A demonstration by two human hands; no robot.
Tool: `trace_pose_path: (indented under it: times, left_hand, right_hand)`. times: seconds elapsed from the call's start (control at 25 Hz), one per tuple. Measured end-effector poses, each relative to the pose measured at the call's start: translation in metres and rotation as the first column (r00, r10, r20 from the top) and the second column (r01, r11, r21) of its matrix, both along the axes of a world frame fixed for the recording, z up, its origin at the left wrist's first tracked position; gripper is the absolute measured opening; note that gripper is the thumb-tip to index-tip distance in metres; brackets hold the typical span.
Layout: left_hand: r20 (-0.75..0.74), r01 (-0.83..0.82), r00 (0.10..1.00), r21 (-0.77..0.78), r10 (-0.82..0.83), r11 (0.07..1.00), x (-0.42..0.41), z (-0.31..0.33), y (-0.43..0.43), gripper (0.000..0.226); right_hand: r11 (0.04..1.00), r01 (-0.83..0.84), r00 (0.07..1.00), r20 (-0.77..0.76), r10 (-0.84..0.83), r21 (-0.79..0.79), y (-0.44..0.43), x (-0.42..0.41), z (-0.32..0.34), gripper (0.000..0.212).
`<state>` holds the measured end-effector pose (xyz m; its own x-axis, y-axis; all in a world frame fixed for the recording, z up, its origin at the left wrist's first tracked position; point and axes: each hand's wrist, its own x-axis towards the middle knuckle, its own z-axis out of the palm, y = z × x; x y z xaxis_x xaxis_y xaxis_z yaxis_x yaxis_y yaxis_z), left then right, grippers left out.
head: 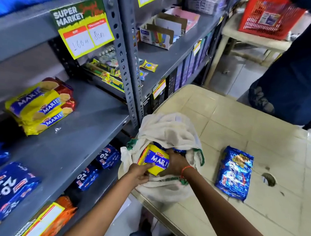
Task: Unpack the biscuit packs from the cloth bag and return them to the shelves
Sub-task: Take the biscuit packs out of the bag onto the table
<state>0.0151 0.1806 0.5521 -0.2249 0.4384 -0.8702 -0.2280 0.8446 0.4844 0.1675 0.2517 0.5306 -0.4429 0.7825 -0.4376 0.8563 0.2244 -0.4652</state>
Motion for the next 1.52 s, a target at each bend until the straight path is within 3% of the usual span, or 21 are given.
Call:
trace_pose_path:
  times: [0.16,0.32,0.44,0.52,0.6,0.72,0.8,0.84,0.92,1.0,1.12,1.24,1.36,1.52]
  left_hand:
    - [0.105,-0.221,0.97,0.012,0.219,0.975,0.001,0.017,0.007,0.055]
    - [0.155,-0.282,0.947,-0.023,0.282,0.959,0.001,0.032,0.014,0.078]
    - [0.205,-0.371,0.913,0.053,0.353,0.927,0.005,0.046,0.019,0.079]
    - [0.219,-0.408,0.902,0.146,0.373,0.901,0.008,0.059,0.018,0.074]
    - [0.192,-0.338,0.939,0.344,0.287,0.876,0.014,0.074,0.013,0.06]
    - [-0.033,-0.046,0.996,0.638,0.087,0.769,0.032,0.087,0.01,0.033]
    - [-0.208,0.166,0.978,0.737,-0.015,0.656,0.043,0.093,0.013,0.036]
    - [-0.28,0.259,0.958,0.745,-0.064,0.615,0.05,0.092,0.016,0.039]
    - [-0.329,0.365,0.929,0.728,-0.171,0.58,0.069,0.086,0.021,0.032]
    - [-0.3,0.428,0.903,0.662,-0.307,0.615,0.095,0.069,0.017,0.021]
    - [-0.186,0.526,0.842,0.49,-0.506,0.695,0.134,0.03,-0.01,0.033]
    - [-0.144,0.668,0.735,0.322,-0.663,0.671,0.162,-0.004,-0.043,0.036]
    - [-0.176,0.787,0.615,0.203,-0.769,0.583,0.177,-0.018,-0.064,0.038]
    - [-0.184,0.8,0.598,0.189,-0.78,0.569,0.198,-0.02,-0.057,0.038]
  right_hand:
    - [0.98,0.197,0.921,-0.34,-0.188,-0.008,0.002,0.012,0.013,0.091]
    - [0.996,0.089,0.903,-0.421,-0.083,-0.007,0.005,0.011,0.04,0.05]
    - [0.992,0.085,0.81,-0.573,-0.126,-0.098,0.004,0.015,0.058,0.055]
    - [0.96,0.13,0.651,-0.709,-0.272,-0.25,0.003,0.02,0.072,0.051]
    - [0.88,0.166,0.437,-0.766,-0.471,-0.446,-0.001,0.025,0.083,0.04]
    - [0.746,0.161,0.129,-0.735,-0.665,-0.647,-0.009,0.035,0.093,0.023]
    - [0.673,0.11,-0.03,-0.679,-0.734,-0.732,-0.014,0.049,0.1,0.027]
    - [0.647,0.101,-0.062,-0.654,-0.754,-0.756,-0.017,0.06,0.103,0.028]
    - [0.592,0.169,-0.029,-0.604,-0.796,-0.788,-0.028,0.088,0.1,0.024]
    - [0.516,0.311,0.072,-0.522,-0.85,-0.798,-0.046,0.119,0.09,0.016]
    - [0.41,0.508,0.262,-0.318,-0.911,-0.758,-0.081,0.159,0.065,0.017]
    - [0.334,0.606,0.406,-0.08,-0.91,-0.722,-0.117,0.186,0.038,0.022]
    - [0.24,0.669,0.365,0.029,-0.93,-0.703,-0.14,0.195,0.023,0.03]
    - [0.156,0.762,0.189,-0.015,-0.982,-0.629,-0.142,0.197,0.014,0.039]
